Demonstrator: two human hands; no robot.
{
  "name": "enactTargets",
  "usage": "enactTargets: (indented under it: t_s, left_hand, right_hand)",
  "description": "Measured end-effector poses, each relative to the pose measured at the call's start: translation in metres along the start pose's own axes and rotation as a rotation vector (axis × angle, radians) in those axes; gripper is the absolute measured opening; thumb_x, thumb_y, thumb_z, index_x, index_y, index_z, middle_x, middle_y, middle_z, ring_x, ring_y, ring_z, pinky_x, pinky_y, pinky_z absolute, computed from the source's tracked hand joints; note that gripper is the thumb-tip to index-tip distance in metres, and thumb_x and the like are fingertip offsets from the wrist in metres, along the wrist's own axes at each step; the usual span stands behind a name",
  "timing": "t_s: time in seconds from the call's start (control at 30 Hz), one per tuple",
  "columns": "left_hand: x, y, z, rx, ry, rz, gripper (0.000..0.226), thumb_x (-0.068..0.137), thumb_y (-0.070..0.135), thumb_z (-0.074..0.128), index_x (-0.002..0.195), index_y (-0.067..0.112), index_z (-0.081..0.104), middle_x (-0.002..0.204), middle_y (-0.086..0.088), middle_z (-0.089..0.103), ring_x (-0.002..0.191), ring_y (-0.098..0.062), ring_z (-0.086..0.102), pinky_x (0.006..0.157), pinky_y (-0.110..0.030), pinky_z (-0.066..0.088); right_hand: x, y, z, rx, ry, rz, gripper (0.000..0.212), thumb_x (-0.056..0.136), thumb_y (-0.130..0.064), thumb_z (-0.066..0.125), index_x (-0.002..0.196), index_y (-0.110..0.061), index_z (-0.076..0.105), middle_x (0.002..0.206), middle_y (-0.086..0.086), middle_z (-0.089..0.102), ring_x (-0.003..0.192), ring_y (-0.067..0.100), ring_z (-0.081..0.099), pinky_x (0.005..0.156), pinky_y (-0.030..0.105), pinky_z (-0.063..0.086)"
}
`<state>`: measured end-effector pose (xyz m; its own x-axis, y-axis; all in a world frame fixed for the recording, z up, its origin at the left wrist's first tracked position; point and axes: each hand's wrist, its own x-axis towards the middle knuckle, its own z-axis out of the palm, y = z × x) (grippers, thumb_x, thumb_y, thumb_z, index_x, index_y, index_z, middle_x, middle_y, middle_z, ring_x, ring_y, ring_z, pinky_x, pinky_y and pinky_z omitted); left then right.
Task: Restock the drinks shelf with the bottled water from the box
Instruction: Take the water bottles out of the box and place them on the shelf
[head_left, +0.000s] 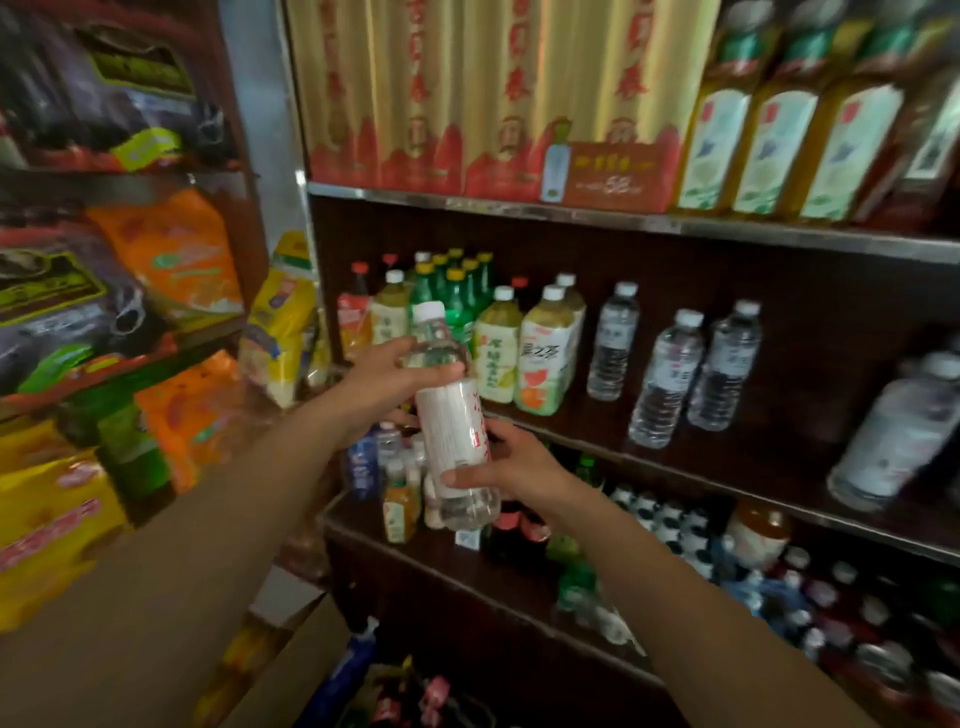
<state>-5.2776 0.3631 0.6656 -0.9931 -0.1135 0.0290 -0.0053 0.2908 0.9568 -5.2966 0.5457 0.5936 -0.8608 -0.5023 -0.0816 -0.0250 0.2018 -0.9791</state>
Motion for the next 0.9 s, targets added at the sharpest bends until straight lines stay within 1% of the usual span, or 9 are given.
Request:
enactTargets:
  t_s: [0.1,0.2,0.27,0.37,0.47,0.53,0.7,0.83,0.9]
  left_hand:
    - [0.015,0.021,0.046,-0.02,-0.083,0.044,0.072,0.067,0.043,0.081,0.131,0.024,0.052,0.123,-0.002,0.063,0.098,-0.019,0.067,0.071,-0.037,0.06]
    - [0.023,0.043,0.092,-0.01,-0.15,0.101,0.054,0.075,0.035,0.077,0.123,0.026,0.057,0.118,0.0,0.064,0.099,-0.017,0.066,0.068,-0.034,0.06]
    - [0.031,0.053,0.12,0.008,-0.184,0.133,0.056,0.076,0.036,0.076,0.127,0.027,0.055,0.119,0.001,0.061,0.1,-0.015,0.064,0.069,-0.032,0.06]
    - [0.039,0.066,0.157,-0.005,-0.217,0.158,0.058,0.073,0.038,0.078,0.126,0.029,0.055,0.117,0.005,0.06,0.102,-0.015,0.062,0.079,-0.039,0.058]
    - [0.046,0.08,0.193,-0.03,-0.292,0.176,0.047,0.076,0.033,0.076,0.118,0.03,0.057,0.108,0.009,0.063,0.099,-0.012,0.063,0.077,-0.036,0.058]
    - [0.05,0.089,0.215,-0.036,-0.356,0.187,0.045,0.076,0.033,0.076,0.116,0.031,0.058,0.11,0.007,0.066,0.1,-0.013,0.065,0.078,-0.038,0.058]
    - [0.058,0.114,0.277,-0.003,-0.48,0.222,0.036,0.078,0.03,0.075,0.111,0.033,0.059,0.108,0.005,0.066,0.099,-0.012,0.065,0.076,-0.034,0.057]
    - [0.062,0.128,0.328,0.033,-0.584,0.229,0.049,0.071,0.035,0.08,0.116,0.029,0.061,0.109,0.004,0.07,0.101,-0.014,0.067,0.082,-0.038,0.057]
    - [0.06,0.136,0.354,0.055,-0.632,0.249,0.049,0.072,0.032,0.08,0.116,0.027,0.06,0.106,0.005,0.071,0.098,-0.011,0.067,0.074,-0.031,0.058]
  right_hand:
    - [-0.016,0.004,-0.045,0.015,0.063,0.009,0.071,0.063,-0.018,0.089,0.124,-0.023,0.055,0.113,0.0,0.068,0.102,0.016,0.067,0.091,0.042,0.054]
    - [-0.033,0.008,-0.086,0.026,0.139,0.015,0.063,0.065,-0.015,0.087,0.118,-0.025,0.055,0.113,0.0,0.067,0.102,0.016,0.066,0.091,0.039,0.054]
    - [-0.044,0.012,-0.113,0.015,0.184,0.024,0.066,0.065,-0.016,0.087,0.122,-0.024,0.053,0.113,0.0,0.066,0.103,0.016,0.065,0.092,0.038,0.054]
    - [-0.059,0.016,-0.147,-0.003,0.241,0.024,0.072,0.065,-0.016,0.087,0.128,-0.022,0.052,0.114,0.001,0.066,0.104,0.017,0.065,0.094,0.039,0.053]
    - [-0.077,0.02,-0.177,-0.003,0.306,0.023,0.07,0.068,-0.011,0.085,0.129,-0.019,0.052,0.112,0.0,0.066,0.102,0.017,0.065,0.087,0.032,0.055]
    - [-0.09,0.023,-0.195,-0.005,0.347,0.024,0.069,0.069,-0.01,0.085,0.129,-0.017,0.052,0.112,0.001,0.067,0.1,0.015,0.066,0.083,0.029,0.055]
    - [-0.122,0.036,-0.242,0.027,0.48,0.036,0.066,0.068,-0.009,0.085,0.126,-0.016,0.052,0.109,0.002,0.067,0.1,0.017,0.066,0.09,0.034,0.055]
    - [-0.151,0.05,-0.282,-0.042,0.582,0.062,0.068,0.065,-0.013,0.088,0.124,-0.016,0.054,0.111,0.006,0.068,0.101,0.02,0.067,0.091,0.041,0.054]
    - [-0.165,0.057,-0.3,-0.092,0.642,0.076,0.067,0.063,-0.016,0.089,0.122,-0.017,0.057,0.109,0.003,0.069,0.099,0.017,0.067,0.089,0.038,0.055]
